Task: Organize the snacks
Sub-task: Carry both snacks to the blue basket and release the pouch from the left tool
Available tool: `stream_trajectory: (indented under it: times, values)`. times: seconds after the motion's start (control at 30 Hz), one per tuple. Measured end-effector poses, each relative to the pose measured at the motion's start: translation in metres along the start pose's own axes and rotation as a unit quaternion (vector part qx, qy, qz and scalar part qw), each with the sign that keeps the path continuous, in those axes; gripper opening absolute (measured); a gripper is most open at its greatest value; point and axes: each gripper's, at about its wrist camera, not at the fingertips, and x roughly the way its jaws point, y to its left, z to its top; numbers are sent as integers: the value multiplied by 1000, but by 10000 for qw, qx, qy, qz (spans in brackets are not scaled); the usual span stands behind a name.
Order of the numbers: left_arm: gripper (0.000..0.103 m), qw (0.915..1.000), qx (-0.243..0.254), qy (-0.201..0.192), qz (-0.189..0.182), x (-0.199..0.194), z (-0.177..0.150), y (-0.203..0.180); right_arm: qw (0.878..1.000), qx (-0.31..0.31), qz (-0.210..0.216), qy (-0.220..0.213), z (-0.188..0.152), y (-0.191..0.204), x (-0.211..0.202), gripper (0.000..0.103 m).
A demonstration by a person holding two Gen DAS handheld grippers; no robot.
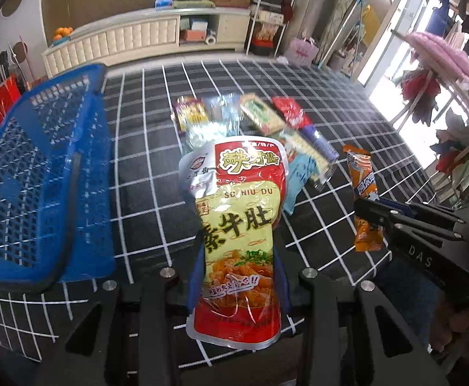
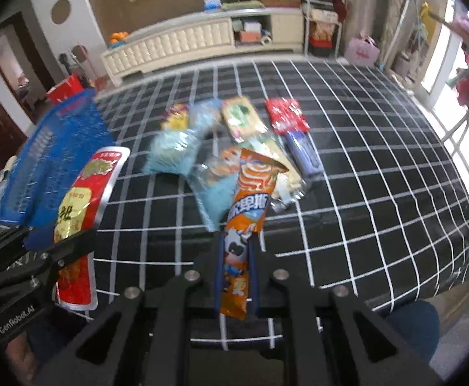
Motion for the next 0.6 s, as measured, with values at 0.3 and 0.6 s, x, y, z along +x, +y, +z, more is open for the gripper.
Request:
stream_trajectory:
  times: [0.3, 0.6]
  values:
    - [35, 9983, 32, -519, 260, -63, 3, 14, 9956, -573, 576, -468, 17, 48, -42, 17]
    - [35, 9952, -224, -718, 625, -102, 4, 52, 9863, -1151, 1014, -602, 38, 96, -46, 17]
